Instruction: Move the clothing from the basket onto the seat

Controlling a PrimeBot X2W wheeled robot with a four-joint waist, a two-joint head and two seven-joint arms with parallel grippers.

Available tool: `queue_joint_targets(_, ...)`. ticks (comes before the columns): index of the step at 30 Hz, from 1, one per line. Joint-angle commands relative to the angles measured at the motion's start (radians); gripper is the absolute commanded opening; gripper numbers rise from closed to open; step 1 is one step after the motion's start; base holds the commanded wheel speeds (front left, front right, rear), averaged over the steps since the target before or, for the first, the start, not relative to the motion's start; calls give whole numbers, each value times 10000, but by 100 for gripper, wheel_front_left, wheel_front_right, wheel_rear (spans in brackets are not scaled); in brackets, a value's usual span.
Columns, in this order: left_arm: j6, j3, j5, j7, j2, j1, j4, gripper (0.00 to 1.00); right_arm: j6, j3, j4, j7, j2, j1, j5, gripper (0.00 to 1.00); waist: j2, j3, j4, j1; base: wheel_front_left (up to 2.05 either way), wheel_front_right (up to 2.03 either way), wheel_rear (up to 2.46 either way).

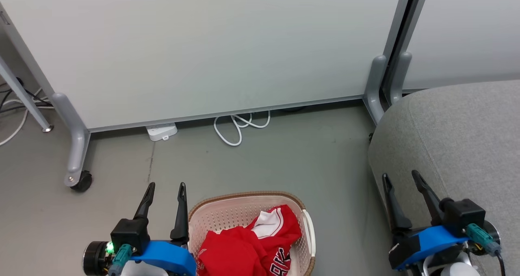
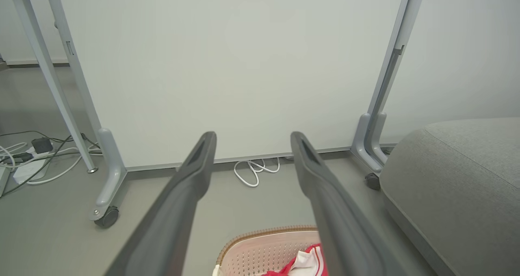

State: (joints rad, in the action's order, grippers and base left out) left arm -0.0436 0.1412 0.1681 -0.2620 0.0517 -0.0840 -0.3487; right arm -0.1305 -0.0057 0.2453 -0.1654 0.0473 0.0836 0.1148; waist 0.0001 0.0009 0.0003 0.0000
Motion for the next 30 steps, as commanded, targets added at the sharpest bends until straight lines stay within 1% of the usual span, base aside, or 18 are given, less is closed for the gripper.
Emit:
queue_joint_targets(1, 34, -21, 56, -45, -12, -51, 4, 100, -4, 29, -49, 15, 56, 203, -49, 100, -1, 136, -123, 0, 0, 0, 0)
queue_joint_targets(4, 34, -43, 62, -45, -10, -229, -73, 100, -4, 250, -178, 49, 53, 419, -172, 100, -1, 500, -406, 0, 0, 0, 0)
queue_joint_targets(7, 42, -183, 219, -42, -10, -293, -276, 100, -4, 590, -349, 103, 55, 764, -158, 100, -1, 1011, -846, 0, 0, 0, 0)
queue_joint_targets(14, -152, -216, 182, 2, 355, -1250, -1120, 100, -4, 1182, -716, -38, 47, 1733, -84, 100, -1, 2659, -1914, 0, 0, 0, 0)
queue_joint_targets(21, -403, -81, 33, 555, 1090, -2673, -2308, 100, -4, 1850, -746, -344, 41, 2598, 208, 100, -1, 4263, -2881, 0, 0, 0, 0)
queue_joint_targets(23, -459, 21, -47, 754, 1312, -3067, -2676, 100, -4, 2026, -736, -454, 38, 2801, 295, 100, -1, 4637, -3080, 0, 0, 0, 0)
queue_joint_targets(30, -709, 672, -384, 1579, 1773, -4254, -4063, 100, -4, 2504, -616, -776, 30, 3391, 843, 100, -1, 5735, -3517, 0, 0, 0, 0)
